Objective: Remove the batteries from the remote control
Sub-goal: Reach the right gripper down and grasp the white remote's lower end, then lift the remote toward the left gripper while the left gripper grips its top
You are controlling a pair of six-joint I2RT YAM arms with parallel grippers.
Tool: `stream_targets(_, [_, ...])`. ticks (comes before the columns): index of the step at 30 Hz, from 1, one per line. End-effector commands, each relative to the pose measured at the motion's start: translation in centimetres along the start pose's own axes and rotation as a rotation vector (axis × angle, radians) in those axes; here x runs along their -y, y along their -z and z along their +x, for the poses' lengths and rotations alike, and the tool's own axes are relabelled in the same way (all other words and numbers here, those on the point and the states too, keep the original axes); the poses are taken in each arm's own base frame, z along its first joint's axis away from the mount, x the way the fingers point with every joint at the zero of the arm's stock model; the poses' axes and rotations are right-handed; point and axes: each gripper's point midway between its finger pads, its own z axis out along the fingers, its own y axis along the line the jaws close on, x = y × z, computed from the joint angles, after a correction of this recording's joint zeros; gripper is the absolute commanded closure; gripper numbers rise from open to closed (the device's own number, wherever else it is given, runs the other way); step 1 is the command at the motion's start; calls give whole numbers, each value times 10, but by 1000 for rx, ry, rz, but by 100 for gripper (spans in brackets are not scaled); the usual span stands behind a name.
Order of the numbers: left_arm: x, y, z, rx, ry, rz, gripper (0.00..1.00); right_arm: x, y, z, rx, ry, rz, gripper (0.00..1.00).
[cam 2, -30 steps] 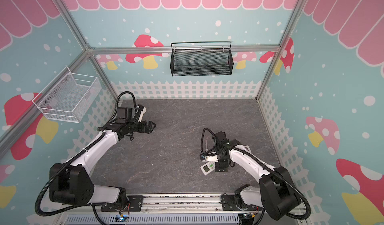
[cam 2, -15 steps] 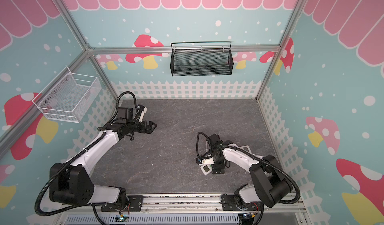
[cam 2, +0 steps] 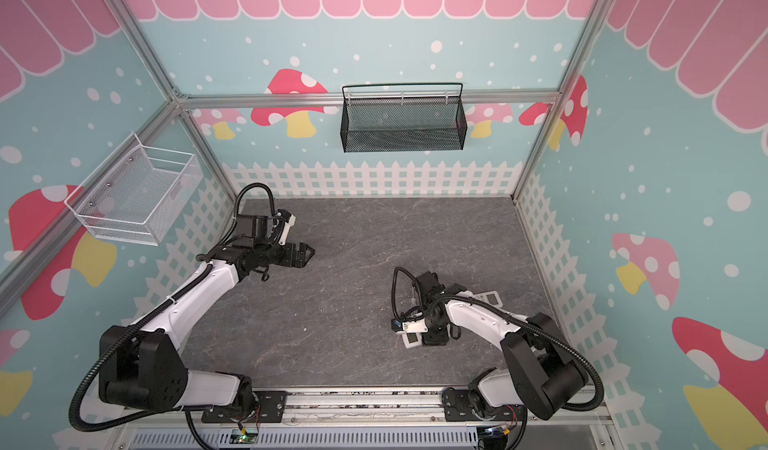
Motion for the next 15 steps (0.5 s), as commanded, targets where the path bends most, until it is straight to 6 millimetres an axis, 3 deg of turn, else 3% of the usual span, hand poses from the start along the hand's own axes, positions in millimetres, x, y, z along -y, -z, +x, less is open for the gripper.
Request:
stream_targets(1, [4,5,-10,15,-23,9,0,-19,-8,4,-9,14,-57,38])
stream_targets(5, [8,4,-10,21,-33,32,0,-19,-7,1,12,18,-39,41])
stream_targets(10, [15,7,-10,14,-89,61,0,-16,-2,-5,50,18,-3,54])
stream_targets(15, [35,37,-38,25,-172,102,0,-15,9,-17,126,13,23,60])
